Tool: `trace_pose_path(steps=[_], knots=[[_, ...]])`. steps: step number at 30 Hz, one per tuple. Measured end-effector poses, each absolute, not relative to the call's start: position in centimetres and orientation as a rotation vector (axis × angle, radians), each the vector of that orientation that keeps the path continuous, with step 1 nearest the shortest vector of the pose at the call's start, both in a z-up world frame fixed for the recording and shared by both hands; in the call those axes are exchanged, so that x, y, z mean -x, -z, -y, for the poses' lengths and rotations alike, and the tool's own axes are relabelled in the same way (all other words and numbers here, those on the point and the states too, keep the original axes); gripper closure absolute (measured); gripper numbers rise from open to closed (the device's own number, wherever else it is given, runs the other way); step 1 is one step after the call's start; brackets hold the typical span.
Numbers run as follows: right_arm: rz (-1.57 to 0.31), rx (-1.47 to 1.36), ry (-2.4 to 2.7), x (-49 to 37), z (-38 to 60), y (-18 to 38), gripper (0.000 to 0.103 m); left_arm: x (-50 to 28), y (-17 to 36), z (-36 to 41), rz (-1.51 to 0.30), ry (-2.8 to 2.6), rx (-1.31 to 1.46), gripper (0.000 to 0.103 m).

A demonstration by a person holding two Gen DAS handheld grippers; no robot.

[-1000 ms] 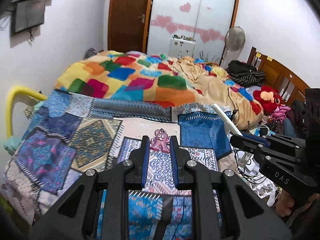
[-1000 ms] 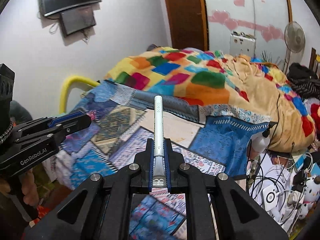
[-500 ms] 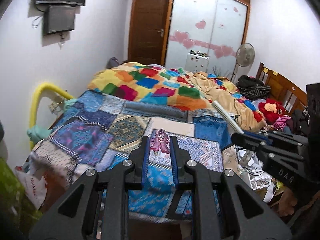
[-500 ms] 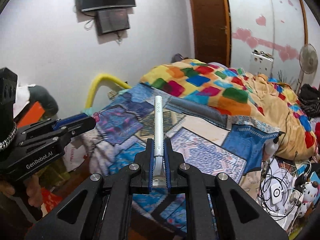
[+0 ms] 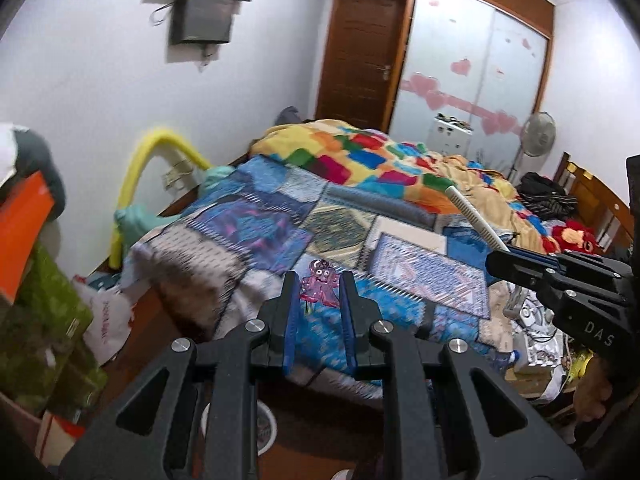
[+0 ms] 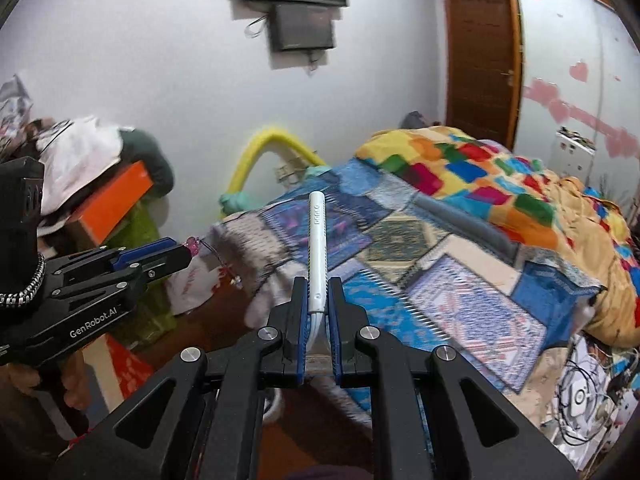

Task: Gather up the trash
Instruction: 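Carry the toothbrush and pink keychain with both tools toward the white bin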

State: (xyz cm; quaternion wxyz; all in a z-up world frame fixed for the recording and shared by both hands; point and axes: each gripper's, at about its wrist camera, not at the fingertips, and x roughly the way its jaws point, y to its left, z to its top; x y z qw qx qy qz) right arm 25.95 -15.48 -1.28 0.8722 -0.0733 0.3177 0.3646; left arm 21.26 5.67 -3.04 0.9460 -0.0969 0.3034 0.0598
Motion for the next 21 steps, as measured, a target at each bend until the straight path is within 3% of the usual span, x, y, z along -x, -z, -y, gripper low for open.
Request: trace_pose_path(steps=[11, 21], knots=[[-0.791, 0.280, -0.922, -22.2, 6.1, 7.4, 0.094, -16.3, 9.0, -12.0, -0.729, -0.239, 0.275, 0.084], [-1.007, 0.411, -0.987, -21.3, 0.1, 16.1, 0.094, -15.7, 18.9, -15.8, -0.939, -0.291, 0.368, 0.084]])
